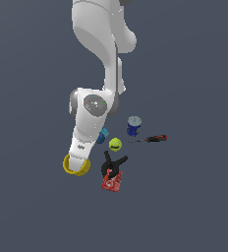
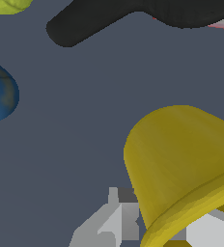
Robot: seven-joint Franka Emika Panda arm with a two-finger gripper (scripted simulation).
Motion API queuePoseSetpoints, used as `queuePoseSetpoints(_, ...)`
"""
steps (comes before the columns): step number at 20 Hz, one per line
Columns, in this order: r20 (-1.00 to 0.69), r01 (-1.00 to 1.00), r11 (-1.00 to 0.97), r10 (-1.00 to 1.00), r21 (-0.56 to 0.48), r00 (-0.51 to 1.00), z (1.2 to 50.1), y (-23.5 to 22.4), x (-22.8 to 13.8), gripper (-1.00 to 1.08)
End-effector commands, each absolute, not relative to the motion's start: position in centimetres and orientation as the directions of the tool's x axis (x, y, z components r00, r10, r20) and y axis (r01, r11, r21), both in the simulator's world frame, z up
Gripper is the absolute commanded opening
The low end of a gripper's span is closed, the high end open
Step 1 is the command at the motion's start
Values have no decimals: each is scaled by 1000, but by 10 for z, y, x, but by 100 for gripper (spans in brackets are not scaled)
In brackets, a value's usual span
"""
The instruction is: Pick up a designated object from a clutter of objects.
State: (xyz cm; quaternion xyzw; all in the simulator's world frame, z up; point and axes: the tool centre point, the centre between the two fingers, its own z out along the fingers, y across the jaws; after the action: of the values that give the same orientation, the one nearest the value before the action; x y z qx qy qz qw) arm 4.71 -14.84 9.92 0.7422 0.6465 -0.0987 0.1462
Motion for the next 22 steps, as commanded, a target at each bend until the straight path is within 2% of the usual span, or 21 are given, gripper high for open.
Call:
queuePoseSetpoints(1,-336,988,-120,931,93,144,116,-131,41,-100)
queuePoseSetpoints(22,-338,989,-117,930,92,142,281,55,-34,-100)
